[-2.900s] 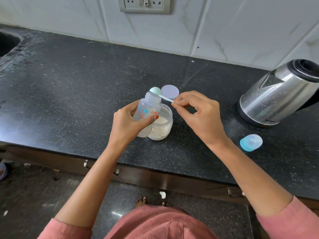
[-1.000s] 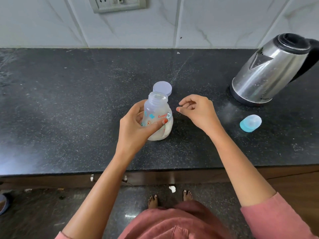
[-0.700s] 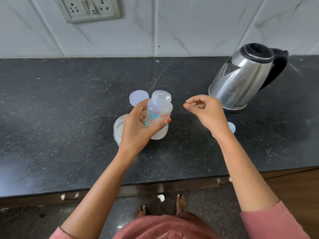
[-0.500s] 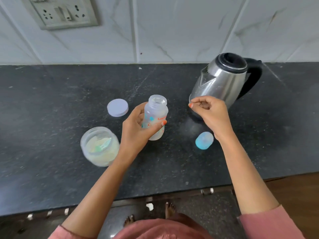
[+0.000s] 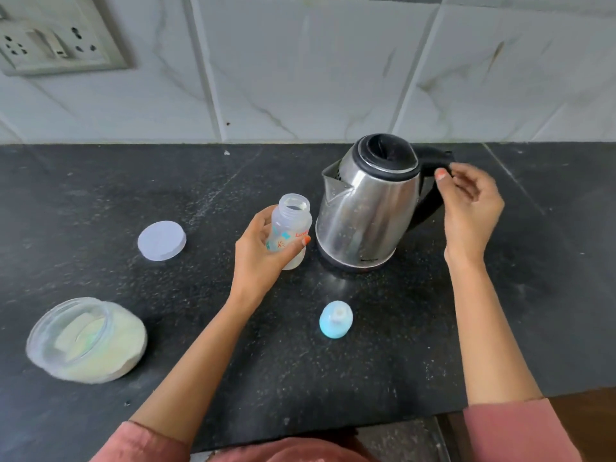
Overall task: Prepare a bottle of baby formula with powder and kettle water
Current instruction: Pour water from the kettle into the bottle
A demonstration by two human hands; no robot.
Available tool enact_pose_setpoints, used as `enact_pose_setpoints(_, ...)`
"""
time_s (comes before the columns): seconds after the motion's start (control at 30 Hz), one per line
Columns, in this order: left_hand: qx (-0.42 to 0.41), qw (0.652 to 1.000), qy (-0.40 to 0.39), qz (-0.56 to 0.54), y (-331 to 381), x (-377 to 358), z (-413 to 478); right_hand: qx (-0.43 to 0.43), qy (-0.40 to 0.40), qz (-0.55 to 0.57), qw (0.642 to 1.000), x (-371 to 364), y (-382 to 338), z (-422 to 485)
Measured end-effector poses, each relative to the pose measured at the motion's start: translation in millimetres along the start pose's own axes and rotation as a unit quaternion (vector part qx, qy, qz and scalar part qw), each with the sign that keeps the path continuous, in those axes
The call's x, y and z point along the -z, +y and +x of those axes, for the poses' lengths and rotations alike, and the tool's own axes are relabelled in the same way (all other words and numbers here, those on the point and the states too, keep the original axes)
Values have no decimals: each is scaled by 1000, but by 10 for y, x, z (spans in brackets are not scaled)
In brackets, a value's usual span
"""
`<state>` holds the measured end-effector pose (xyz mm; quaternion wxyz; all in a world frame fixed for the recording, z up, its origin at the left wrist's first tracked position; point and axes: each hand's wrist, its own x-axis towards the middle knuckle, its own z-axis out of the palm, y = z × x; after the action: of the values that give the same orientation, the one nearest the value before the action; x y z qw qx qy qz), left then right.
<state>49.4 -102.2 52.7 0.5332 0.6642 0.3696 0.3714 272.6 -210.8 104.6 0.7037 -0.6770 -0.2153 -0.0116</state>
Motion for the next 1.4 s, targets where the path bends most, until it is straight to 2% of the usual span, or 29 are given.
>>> enact_pose_setpoints(0.07, 1, 1000, 6, 5, -15, -57, 70, -10, 2, 0, 1000, 11, 116, 167)
enact_pose_setpoints(0.3, 5, 1000, 15, 16, -69, -147, 278, -89, -101, 28, 991, -24, 426, 569)
enact_pose_setpoints(0.6, 16, 999, 30, 12, -136, -134, 427, -52, -247, 80, 964, 6, 601, 816)
enact_pose_setpoints(0.9, 5, 999, 28, 25, -184, -53, 490, -51, -225, 142, 963, -60, 585, 819)
enact_pose_setpoints(1.4, 13, 994, 63, 88, -295, 221, 392, 27, -271, 83, 959, -411, 54, 648)
